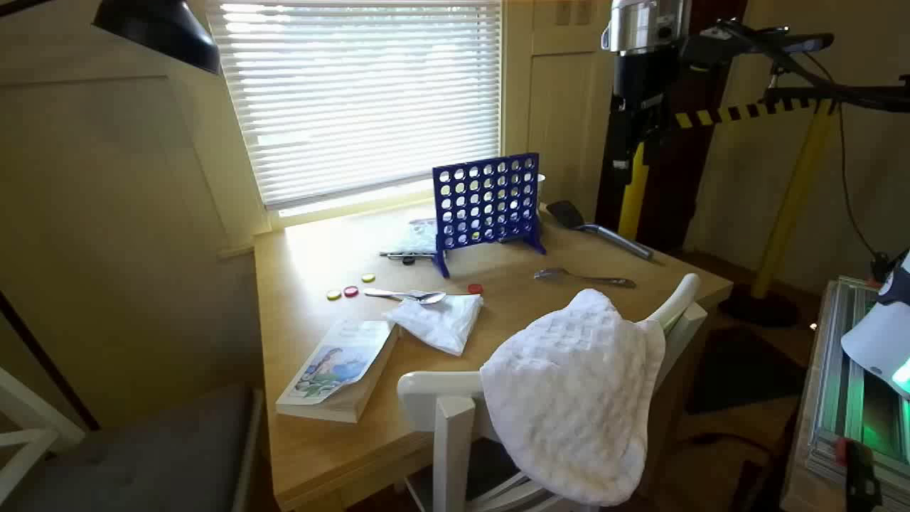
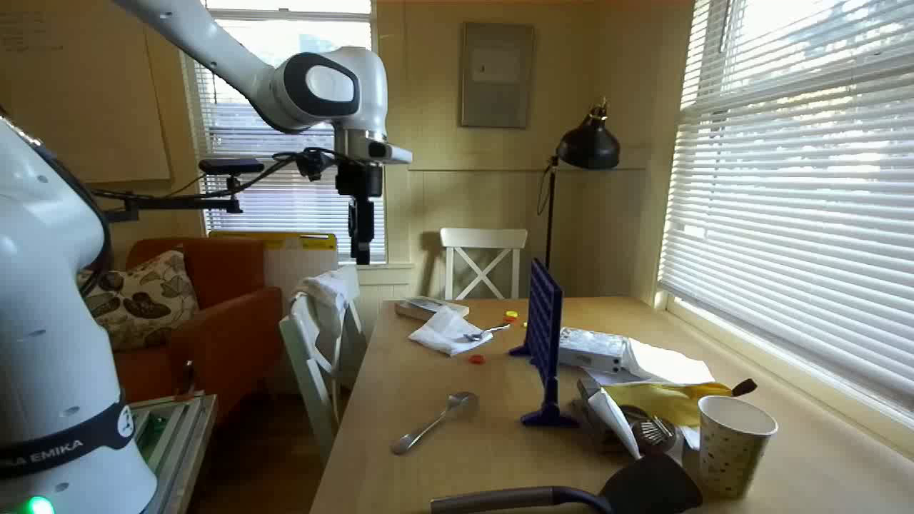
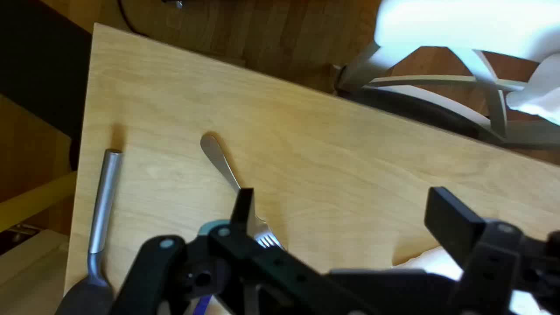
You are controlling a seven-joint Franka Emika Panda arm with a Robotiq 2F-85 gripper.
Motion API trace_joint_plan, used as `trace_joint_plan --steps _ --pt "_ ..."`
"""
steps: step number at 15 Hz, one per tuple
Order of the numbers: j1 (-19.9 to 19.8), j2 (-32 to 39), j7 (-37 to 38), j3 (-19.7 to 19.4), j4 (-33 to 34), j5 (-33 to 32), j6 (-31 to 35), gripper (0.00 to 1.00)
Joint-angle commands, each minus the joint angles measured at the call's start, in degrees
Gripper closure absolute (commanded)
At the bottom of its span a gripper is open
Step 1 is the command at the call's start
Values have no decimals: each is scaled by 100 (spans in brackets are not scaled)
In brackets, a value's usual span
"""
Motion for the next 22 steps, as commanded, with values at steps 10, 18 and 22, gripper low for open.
trace_joint_plan --steps 10,18,22 --pt "-211 -18 -1257 -756 1 -664 -85 0" --pt "-412 670 -4999 -3352 1117 -972 -466 0" --pt "-566 313 -4686 -3043 630 -1015 -184 0"
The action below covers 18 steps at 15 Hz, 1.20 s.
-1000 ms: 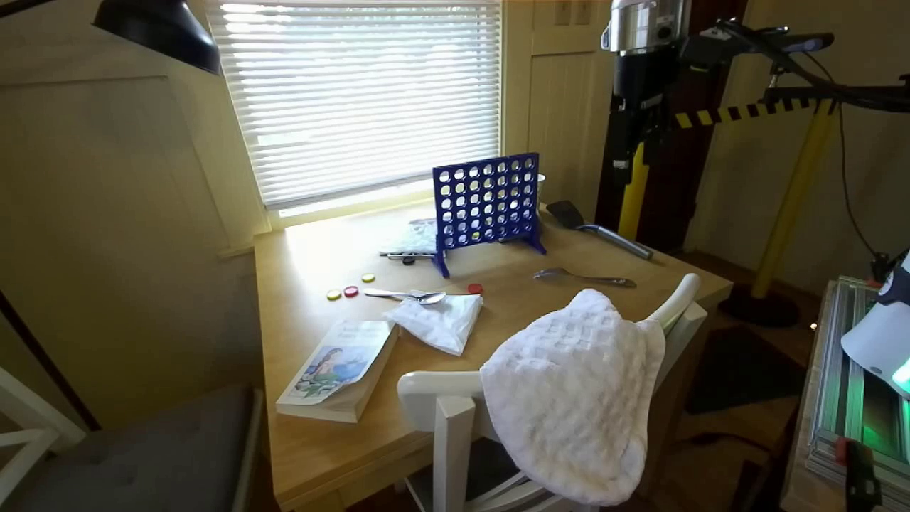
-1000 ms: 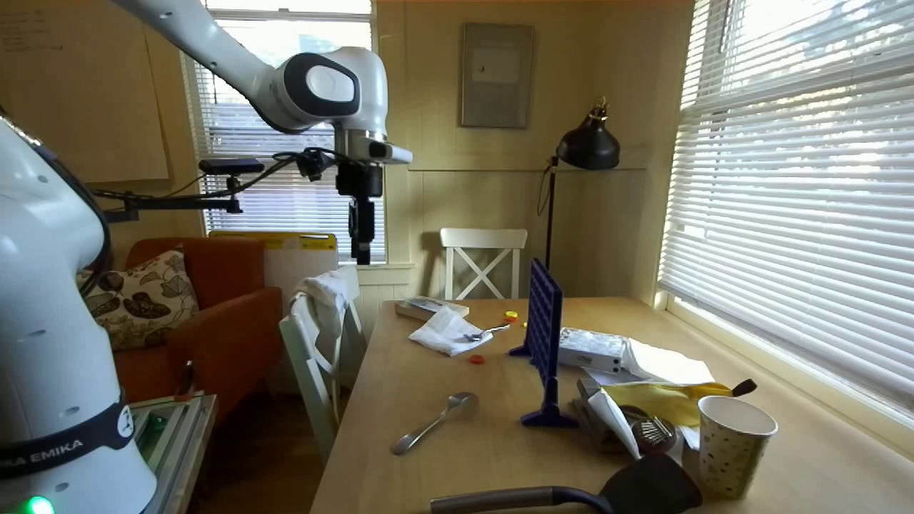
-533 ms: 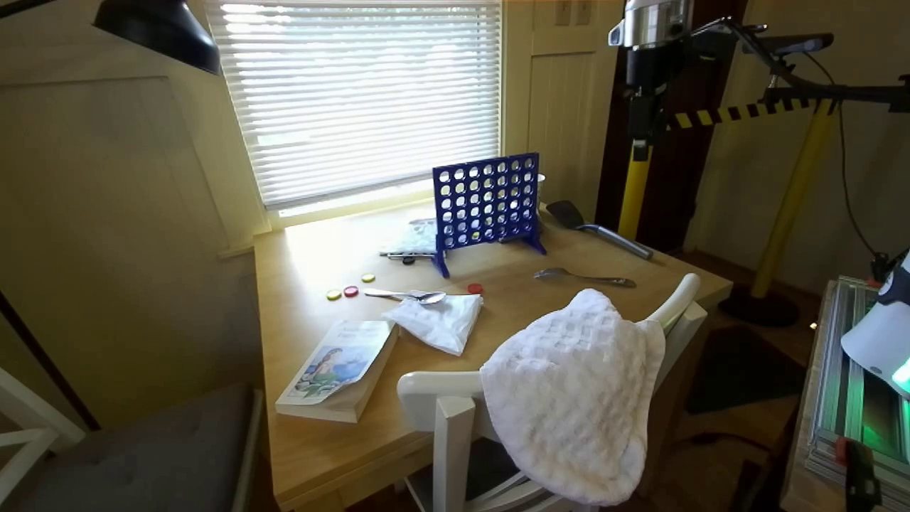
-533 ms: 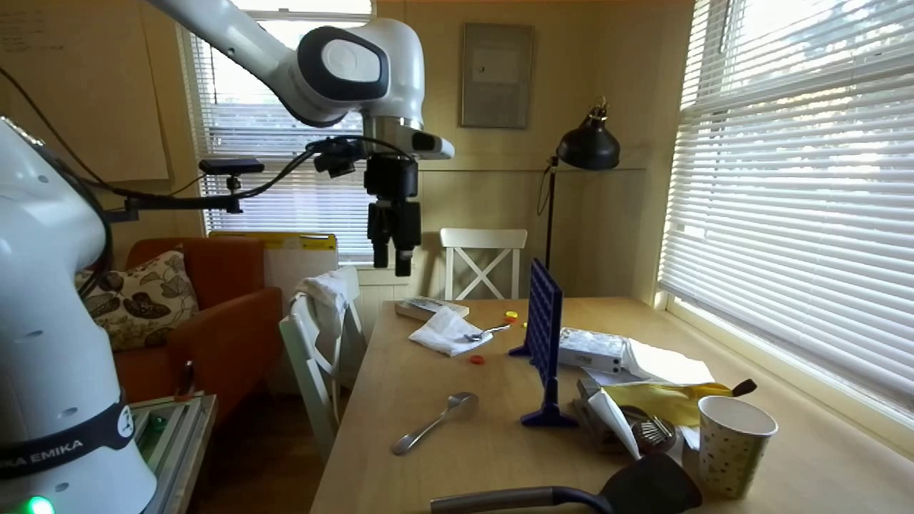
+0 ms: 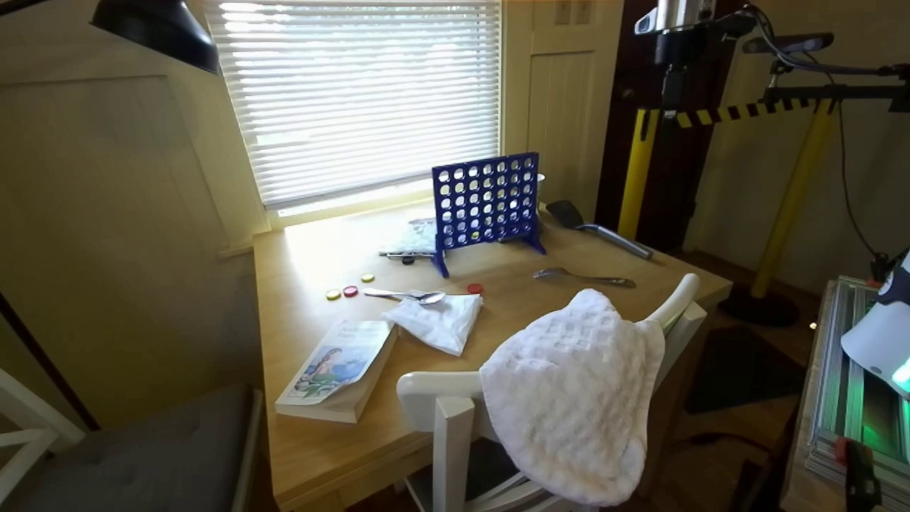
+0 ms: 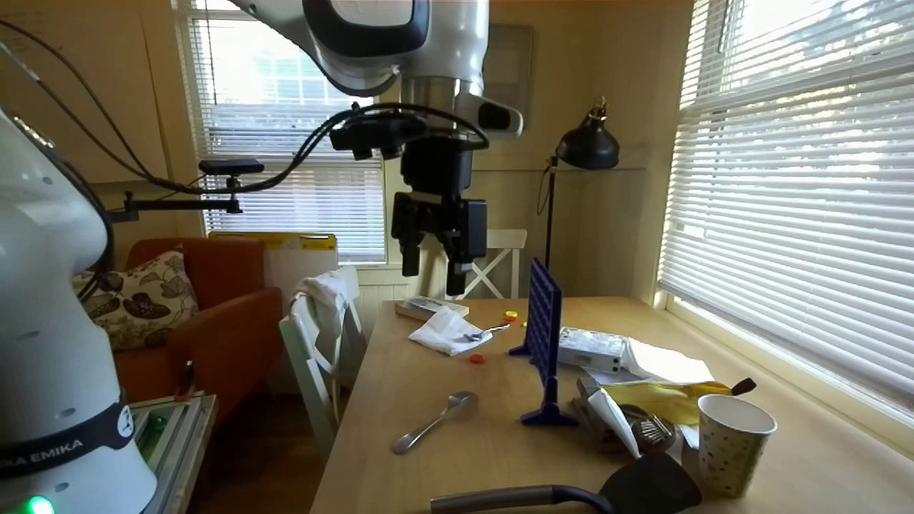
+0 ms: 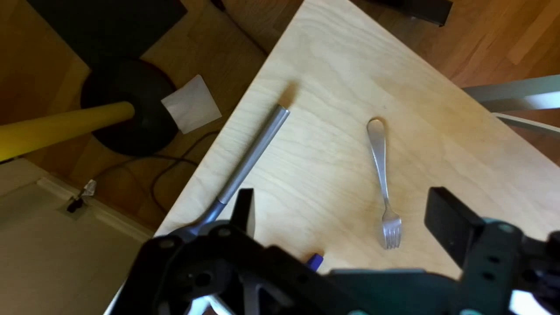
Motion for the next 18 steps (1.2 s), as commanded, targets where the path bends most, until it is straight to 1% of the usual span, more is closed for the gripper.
trace_joint_plan --steps 1,3,9,10,11,13,15,18 --pt "-217 19 -24 296 -13 80 1 0" --pt "-192 20 33 377 -35 76 0 0" --pt "-201 18 33 375 -39 75 0 0" --pt "-214 -14 28 382 -98 73 117 0" --pt "-207 8 -199 306 -115 195 439 0" --pt "-169 169 -1029 175 -16 89 894 0" --pt "-148 410 -1903 -8 227 217 1120 0" --pt "237 818 -3124 -605 755 213 1192 0"
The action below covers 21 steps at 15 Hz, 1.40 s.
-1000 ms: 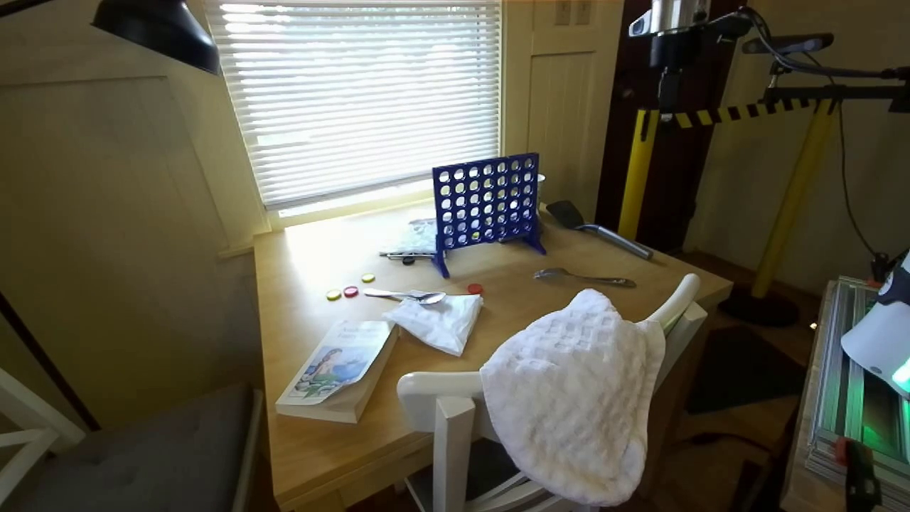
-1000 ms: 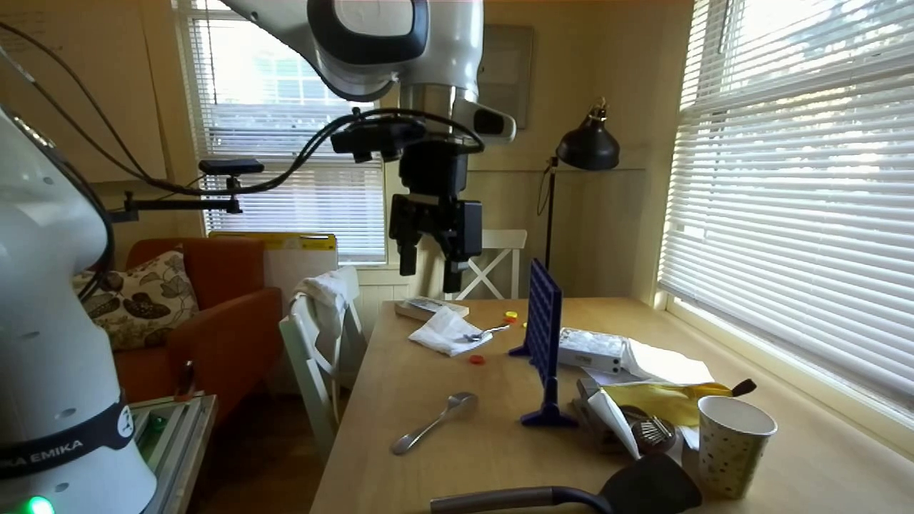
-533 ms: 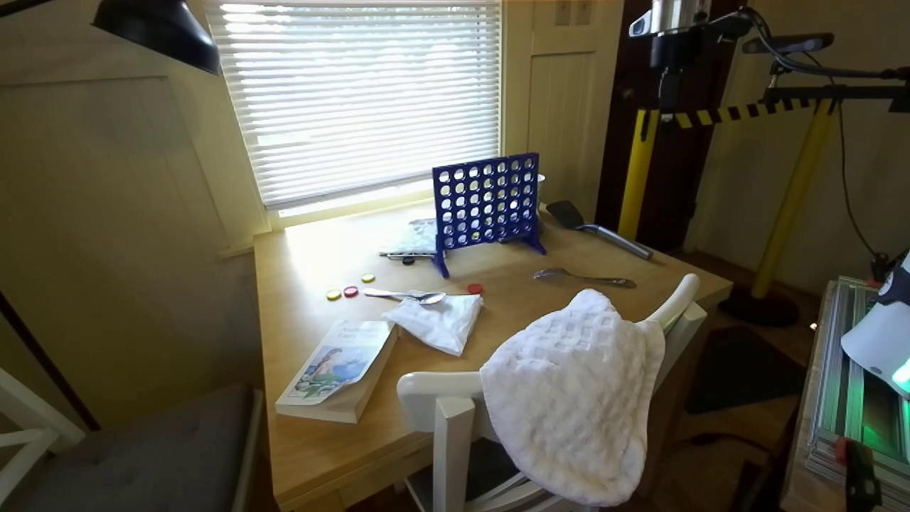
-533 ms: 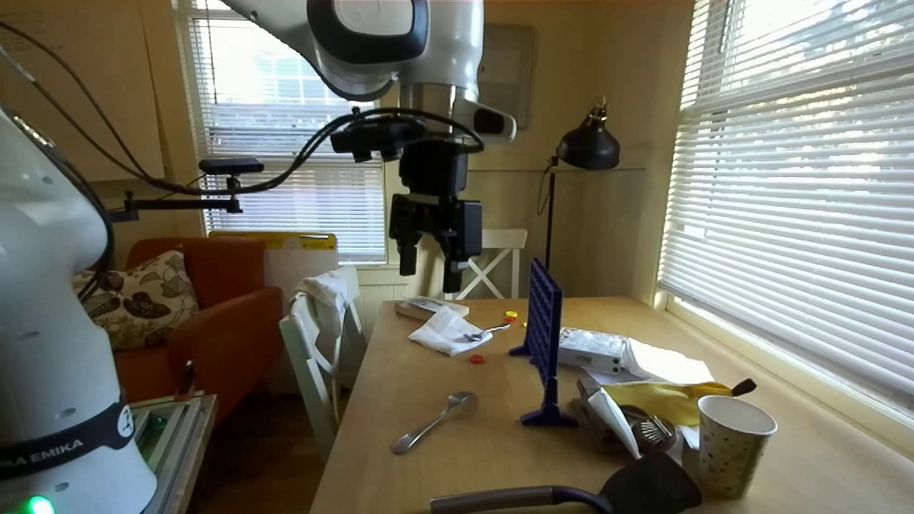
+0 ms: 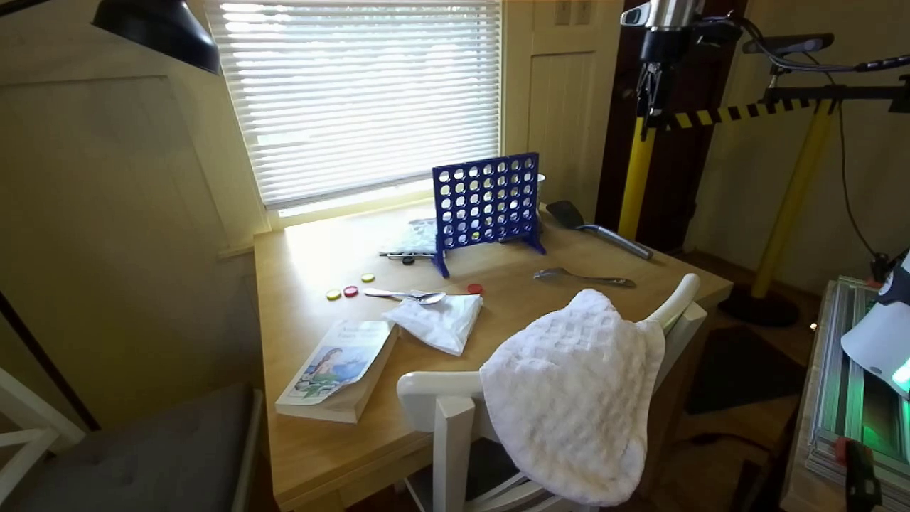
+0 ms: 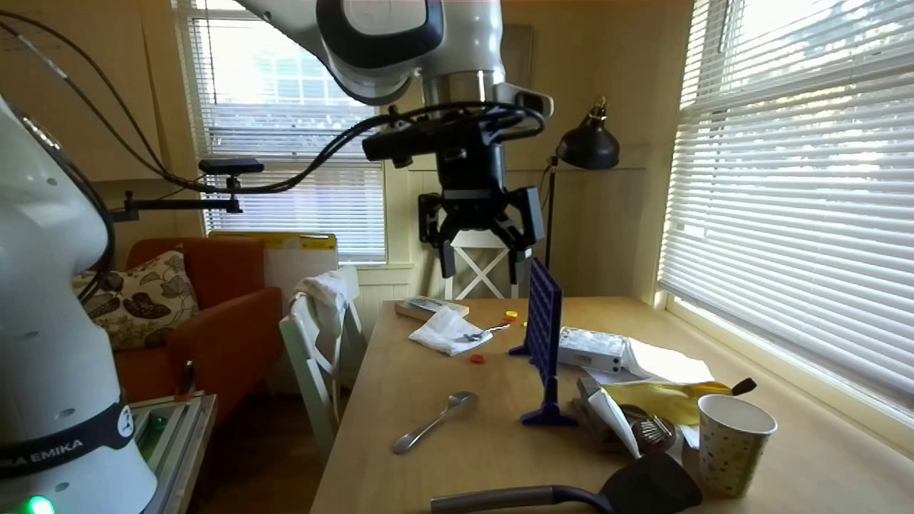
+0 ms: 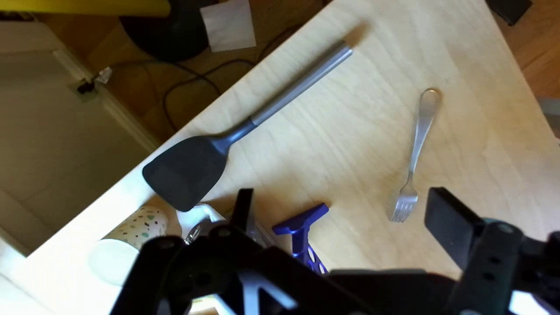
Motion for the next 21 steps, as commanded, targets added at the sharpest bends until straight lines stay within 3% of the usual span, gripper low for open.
trace_joint_plan --steps 1,5,9,10,12,13,14,17,21 --pt "477 636 -1551 -771 839 165 38 0" --pt "1538 1290 -3251 -2030 1705 957 295 0" --pt "1390 2589 -4819 -2360 2690 2614 283 0" --pt "403 2868 -4745 -1444 2846 2598 377 0" --pt "-216 3452 -4355 -915 3321 2394 670 0" --pt "-382 2625 -4294 -576 2654 2078 583 0" --pt "-629 2907 -4245 -378 2841 2038 692 0" --pt "-816 3341 -4178 -243 3161 1970 760 0" --pt "-814 3343 -4158 -231 3243 1971 758 0"
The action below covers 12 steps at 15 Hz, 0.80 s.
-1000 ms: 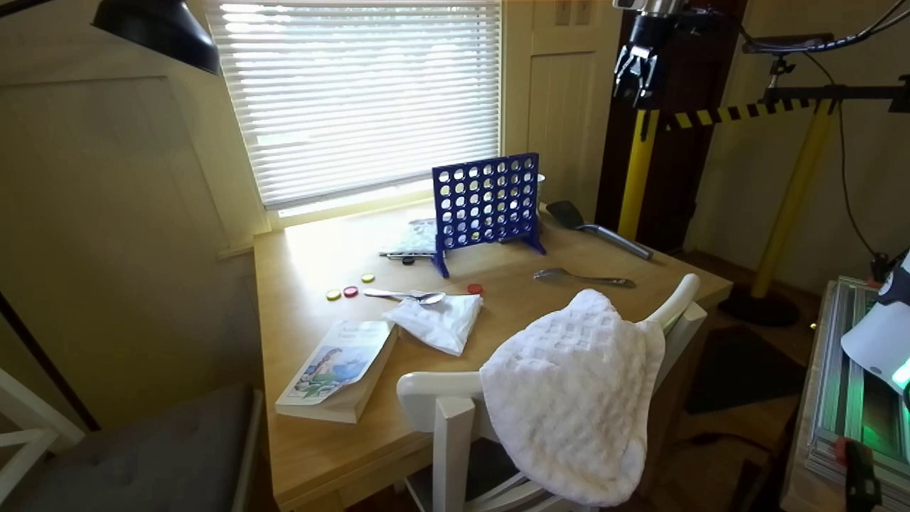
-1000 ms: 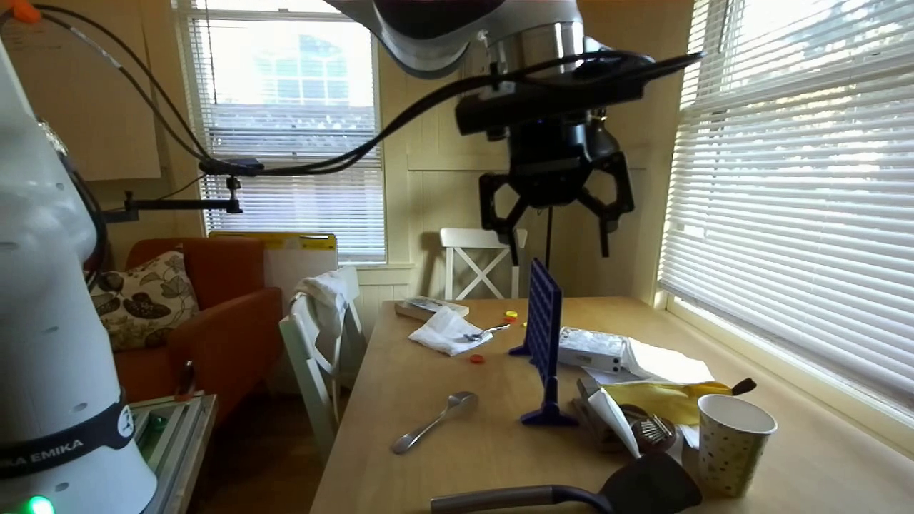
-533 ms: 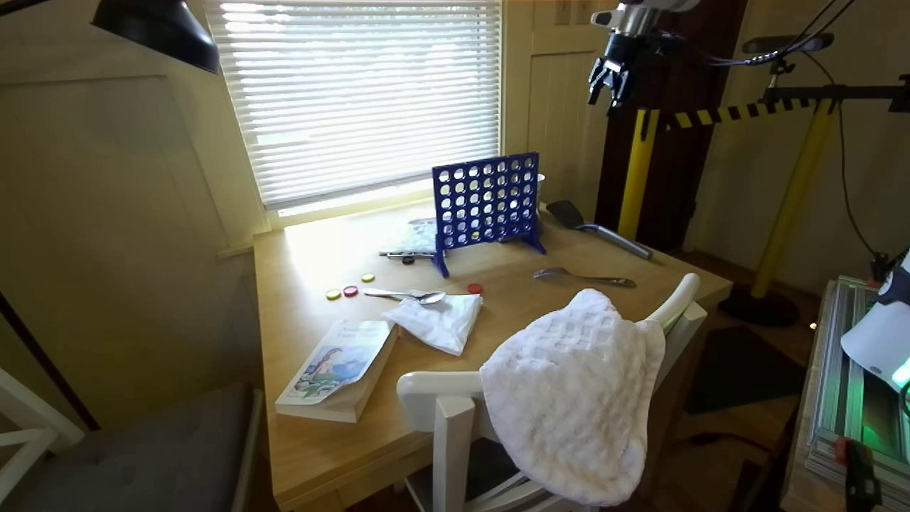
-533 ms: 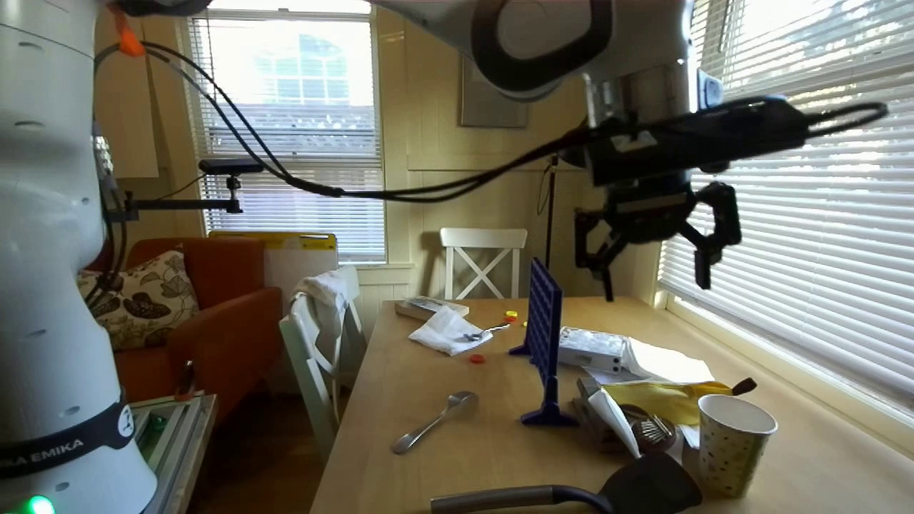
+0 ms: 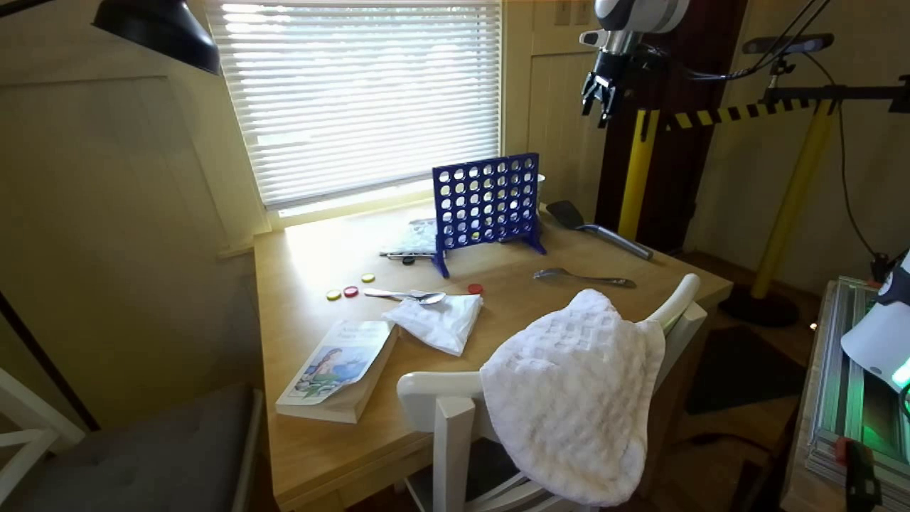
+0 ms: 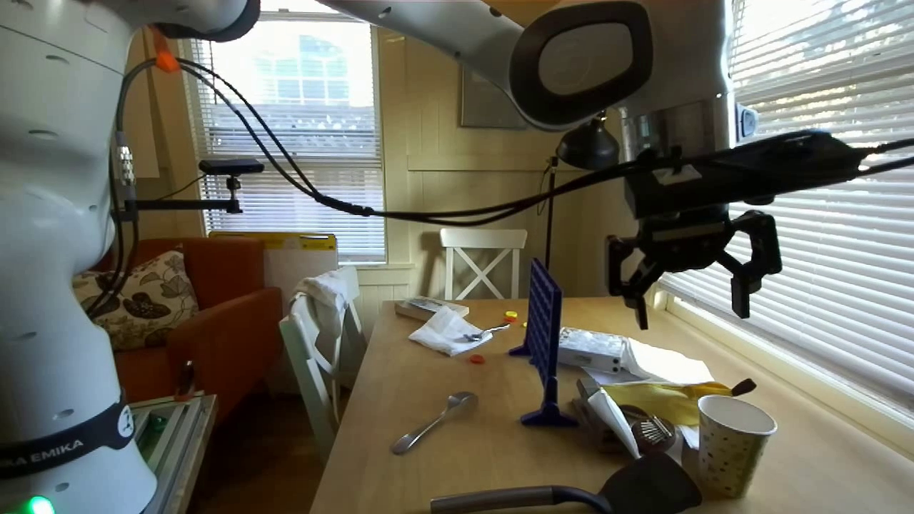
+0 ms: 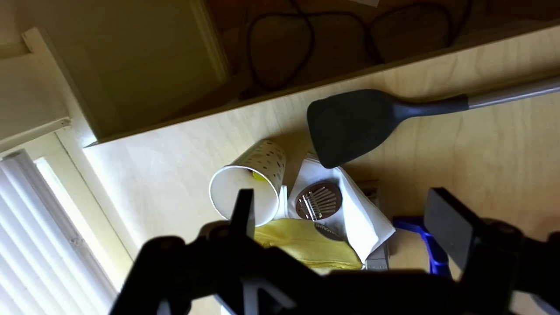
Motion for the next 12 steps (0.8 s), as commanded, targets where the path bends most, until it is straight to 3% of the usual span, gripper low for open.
trace_joint_plan --steps 1,4,7,12 --pt "-767 59 242 886 93 -317 28 0" --pt "-1242 747 179 1486 728 -216 6 0" --pt "-1344 1501 793 1683 1564 -682 -29 0" --pt "-1353 2716 1349 1977 3009 -1457 -703 0"
